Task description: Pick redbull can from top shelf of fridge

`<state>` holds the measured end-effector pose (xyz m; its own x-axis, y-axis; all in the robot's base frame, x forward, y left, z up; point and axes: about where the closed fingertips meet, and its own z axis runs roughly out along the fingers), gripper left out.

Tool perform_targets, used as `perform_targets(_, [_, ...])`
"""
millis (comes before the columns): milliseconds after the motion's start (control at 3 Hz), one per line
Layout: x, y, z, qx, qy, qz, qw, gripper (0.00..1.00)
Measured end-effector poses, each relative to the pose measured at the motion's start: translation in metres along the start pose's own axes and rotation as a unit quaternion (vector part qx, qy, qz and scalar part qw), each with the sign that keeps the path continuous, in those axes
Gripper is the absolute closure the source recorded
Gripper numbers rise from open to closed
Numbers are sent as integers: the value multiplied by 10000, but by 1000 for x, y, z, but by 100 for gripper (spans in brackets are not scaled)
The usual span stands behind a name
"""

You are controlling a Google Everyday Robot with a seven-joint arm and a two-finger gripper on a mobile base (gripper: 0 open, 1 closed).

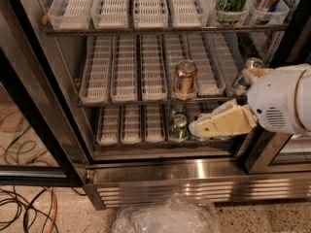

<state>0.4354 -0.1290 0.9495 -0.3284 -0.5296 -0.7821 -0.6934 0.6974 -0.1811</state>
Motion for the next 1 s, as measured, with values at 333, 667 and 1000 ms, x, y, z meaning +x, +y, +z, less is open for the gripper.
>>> perform_targets(333, [-7,22,25,84,-474,272,9985,0])
perform_targets(667, [-20,25,26,63,-727,437,9964,0])
perform_targets(1000, [-21,27,28,122,-686,364,9969,0])
